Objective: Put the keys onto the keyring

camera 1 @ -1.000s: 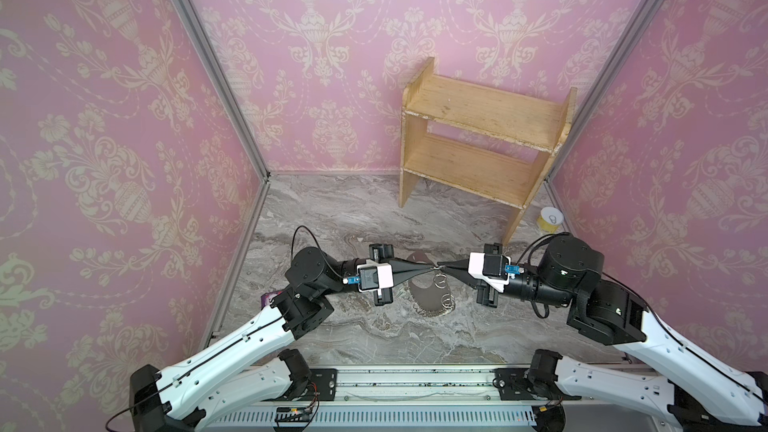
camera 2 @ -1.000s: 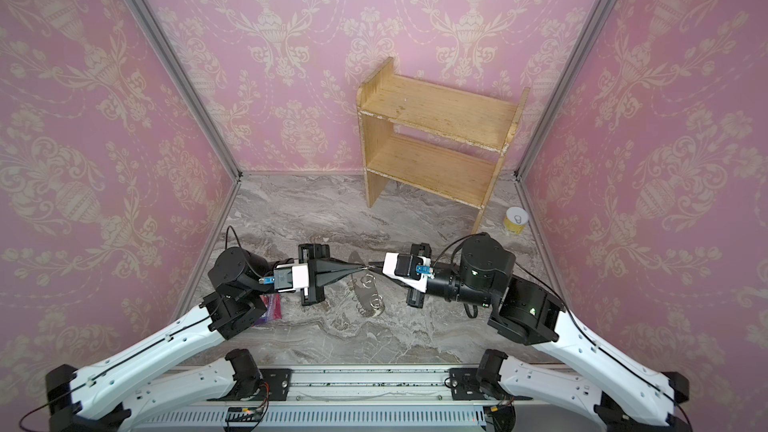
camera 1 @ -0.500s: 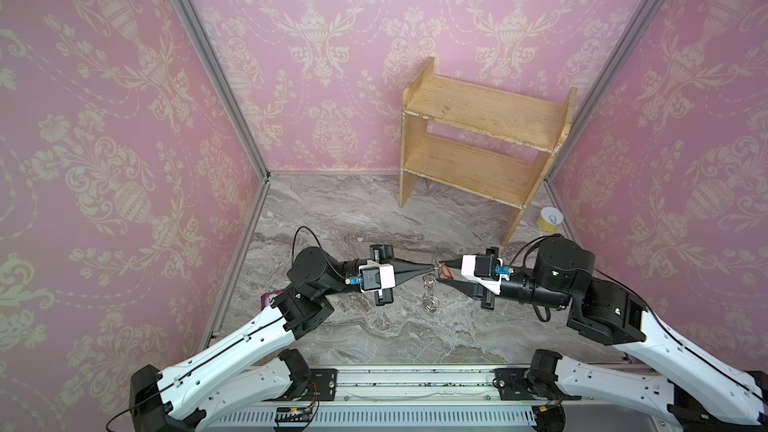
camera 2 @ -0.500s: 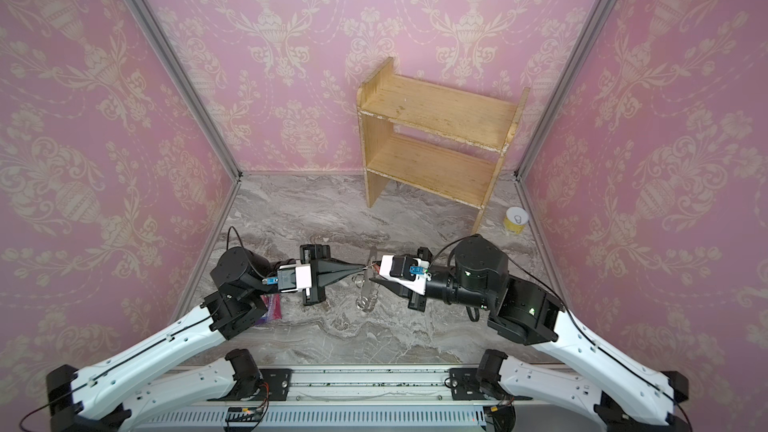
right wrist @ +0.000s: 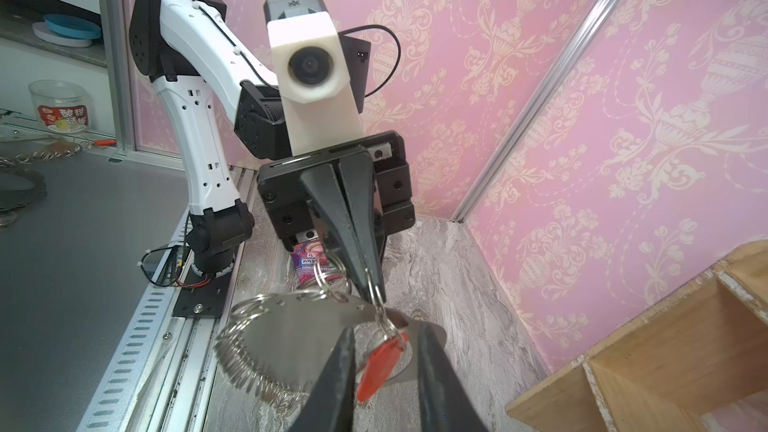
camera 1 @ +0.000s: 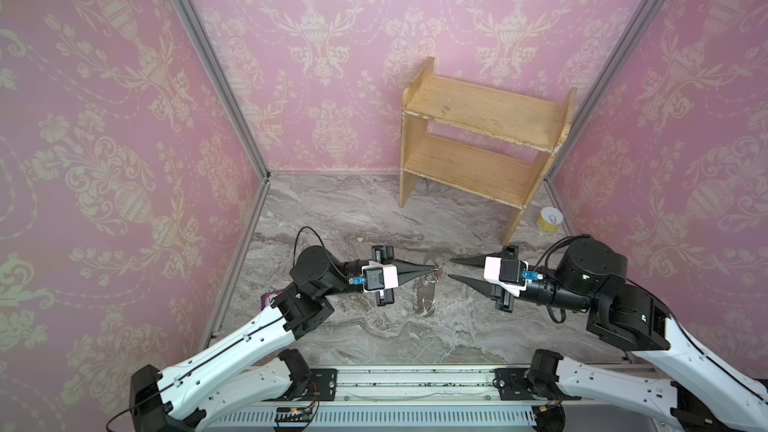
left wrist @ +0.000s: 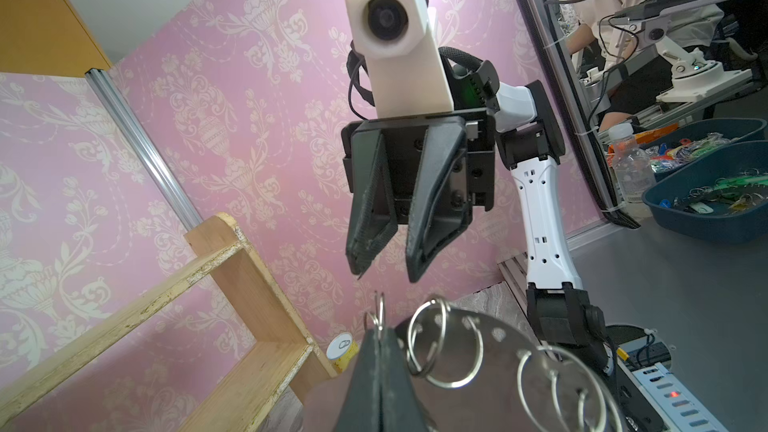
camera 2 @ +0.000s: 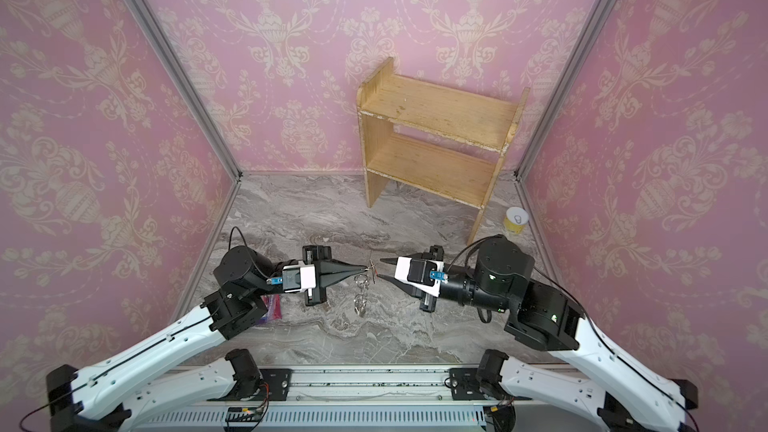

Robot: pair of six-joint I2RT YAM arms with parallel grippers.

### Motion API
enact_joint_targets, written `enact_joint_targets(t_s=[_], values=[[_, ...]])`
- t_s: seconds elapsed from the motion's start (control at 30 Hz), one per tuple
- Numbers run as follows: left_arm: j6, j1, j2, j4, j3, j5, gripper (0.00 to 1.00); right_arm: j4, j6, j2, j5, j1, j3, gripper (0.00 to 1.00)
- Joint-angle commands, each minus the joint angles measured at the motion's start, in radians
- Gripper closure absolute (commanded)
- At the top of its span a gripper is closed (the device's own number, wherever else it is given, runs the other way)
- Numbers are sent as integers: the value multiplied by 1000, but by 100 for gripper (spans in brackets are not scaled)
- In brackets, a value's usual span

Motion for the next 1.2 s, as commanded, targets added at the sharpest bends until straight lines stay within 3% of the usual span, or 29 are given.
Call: enact_joint_targets(t_s=[0.0, 0.67, 1.03, 1.17], values=[[2, 8, -17, 8, 35, 17, 100, 15, -16, 14, -23, 6, 22, 74], [-8, 8, -21, 8, 42, 28, 100, 13, -21, 42, -55, 7, 29, 87], [-10, 8, -19, 1, 48, 35, 100, -5, -32, 61, -72, 6, 42, 84], [-7, 8, -21, -1, 48, 32, 100, -8, -33, 61, -72, 5, 43, 88]])
